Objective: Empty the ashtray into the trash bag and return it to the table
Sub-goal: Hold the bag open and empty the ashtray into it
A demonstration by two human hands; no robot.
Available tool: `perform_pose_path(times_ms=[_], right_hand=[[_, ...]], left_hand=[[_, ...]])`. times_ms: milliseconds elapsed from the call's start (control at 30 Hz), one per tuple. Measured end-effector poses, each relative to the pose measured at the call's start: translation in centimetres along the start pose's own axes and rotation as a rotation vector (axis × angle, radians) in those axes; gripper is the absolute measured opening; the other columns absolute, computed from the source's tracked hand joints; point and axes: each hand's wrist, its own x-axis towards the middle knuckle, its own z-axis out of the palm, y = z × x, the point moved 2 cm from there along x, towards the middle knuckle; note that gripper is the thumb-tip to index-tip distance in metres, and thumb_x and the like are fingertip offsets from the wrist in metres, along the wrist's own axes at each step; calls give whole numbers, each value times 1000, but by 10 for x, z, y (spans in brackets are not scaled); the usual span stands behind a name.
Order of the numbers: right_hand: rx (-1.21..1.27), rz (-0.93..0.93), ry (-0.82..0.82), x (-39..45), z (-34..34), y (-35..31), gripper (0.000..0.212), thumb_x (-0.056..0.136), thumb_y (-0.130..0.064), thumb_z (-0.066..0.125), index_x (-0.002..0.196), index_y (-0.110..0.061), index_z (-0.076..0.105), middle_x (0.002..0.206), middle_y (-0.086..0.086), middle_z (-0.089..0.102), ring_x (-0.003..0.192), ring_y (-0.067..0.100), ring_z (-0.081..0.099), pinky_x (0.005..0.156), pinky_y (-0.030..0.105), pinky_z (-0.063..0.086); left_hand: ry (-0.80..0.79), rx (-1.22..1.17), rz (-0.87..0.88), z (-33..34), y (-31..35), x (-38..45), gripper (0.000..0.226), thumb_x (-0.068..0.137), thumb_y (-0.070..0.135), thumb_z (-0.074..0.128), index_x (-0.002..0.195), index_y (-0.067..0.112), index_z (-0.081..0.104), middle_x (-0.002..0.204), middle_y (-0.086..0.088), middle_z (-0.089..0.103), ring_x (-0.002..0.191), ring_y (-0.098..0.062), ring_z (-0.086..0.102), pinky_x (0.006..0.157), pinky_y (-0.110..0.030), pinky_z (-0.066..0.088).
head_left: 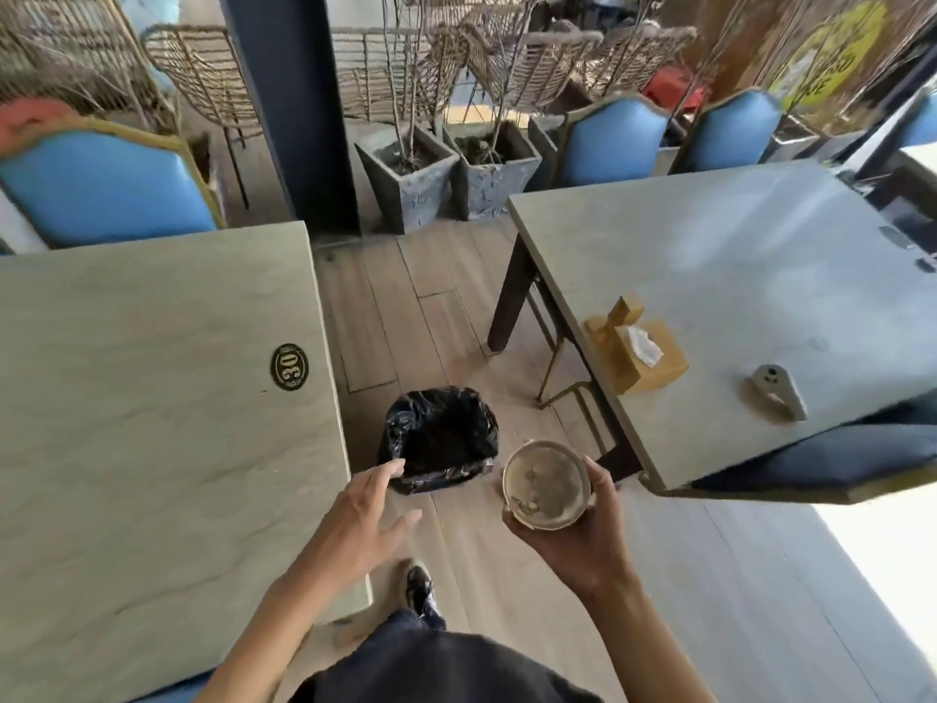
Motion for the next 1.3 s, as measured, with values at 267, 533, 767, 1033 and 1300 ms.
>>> perform_pose_path(times_ms=[267,533,767,1033,1300], right_hand=[[-18,37,125,67,14,-63,67,93,-49,51,152,-18,48,161,20,42,148,36,41,106,46,39],[-104,197,233,176,1,-86,84,84,-50,64,158,-19,39,161,19,41,148,36,40,102,50,45],[-178,359,255,275,-9,-110,90,78,-52,72,156,-19,43,136,17,58,123,35,56,117,46,31],[-233,443,224,379,-31,-107,66,79,-55,68,136,-23,60,139,12,55,126,32,50,91,44,50],[-340,513,233,479,-87,-63,57,85,-56,64,130,-22,63,139,14,56,127,35,50,89,45,47]], left_hand=[[-88,7,-95,11,-45,91,59,93,48,57,143,18,44,141,1,54,129,-14,51,103,-29,47],[-287,-52,-349,48,-74,144,56,95,44,54,142,15,44,138,-6,56,120,-23,59,97,-37,50],[-344,-173,-647,100,-75,168,51,94,39,58,136,12,52,135,-7,60,122,-23,58,97,-34,47],[-315,-279,-822,158,-109,220,42,90,39,60,124,15,61,122,-4,69,113,-23,66,94,-42,54],[-410,-204,-790,223,-199,295,32,93,32,56,111,5,63,109,-13,71,97,-29,69,84,-45,56]])
